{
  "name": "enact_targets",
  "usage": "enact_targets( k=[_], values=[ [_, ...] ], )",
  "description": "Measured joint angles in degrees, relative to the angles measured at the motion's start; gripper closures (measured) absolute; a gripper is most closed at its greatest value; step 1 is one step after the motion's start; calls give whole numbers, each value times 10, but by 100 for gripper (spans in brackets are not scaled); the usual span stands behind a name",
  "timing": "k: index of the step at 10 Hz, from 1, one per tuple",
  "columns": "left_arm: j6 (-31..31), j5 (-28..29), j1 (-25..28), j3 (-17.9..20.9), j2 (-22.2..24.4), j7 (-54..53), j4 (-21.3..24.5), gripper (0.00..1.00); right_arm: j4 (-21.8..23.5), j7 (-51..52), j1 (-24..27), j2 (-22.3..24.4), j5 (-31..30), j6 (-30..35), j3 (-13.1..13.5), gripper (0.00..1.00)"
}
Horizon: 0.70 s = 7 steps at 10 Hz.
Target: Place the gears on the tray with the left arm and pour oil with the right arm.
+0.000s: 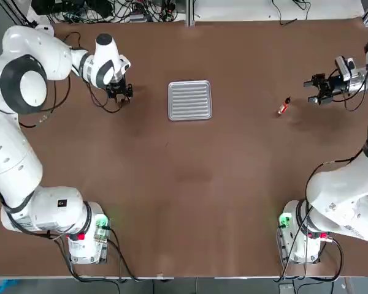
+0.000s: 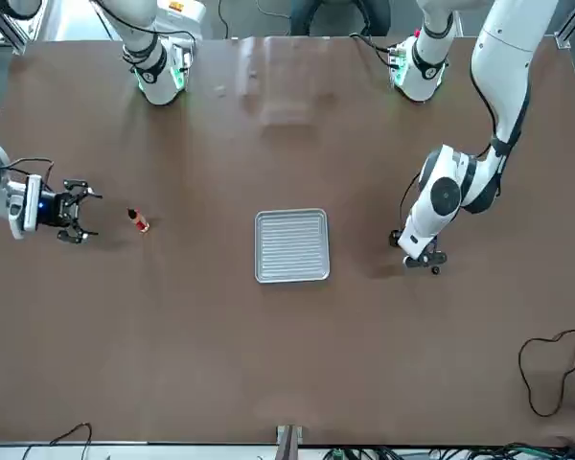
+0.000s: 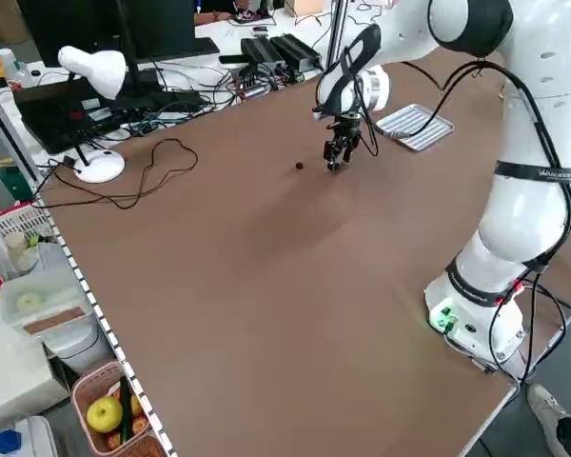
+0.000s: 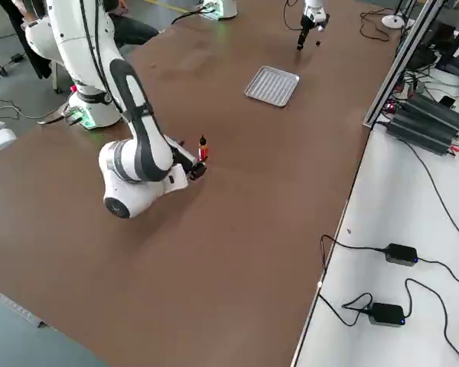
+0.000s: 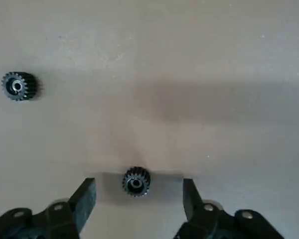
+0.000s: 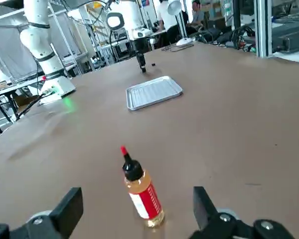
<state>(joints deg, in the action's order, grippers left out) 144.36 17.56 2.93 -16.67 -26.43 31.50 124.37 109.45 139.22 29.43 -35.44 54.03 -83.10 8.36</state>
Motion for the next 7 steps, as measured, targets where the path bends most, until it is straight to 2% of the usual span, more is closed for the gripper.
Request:
enact_targets(
  k=[3,7],
  values=[
    [0,0,1,2,-9,0,-7,25,2,104,2,-50,43,16,-9,3],
    [0,0,1,2,-10,0,-10,33,19,146,0,-61,55,19,-25,3]
  ],
)
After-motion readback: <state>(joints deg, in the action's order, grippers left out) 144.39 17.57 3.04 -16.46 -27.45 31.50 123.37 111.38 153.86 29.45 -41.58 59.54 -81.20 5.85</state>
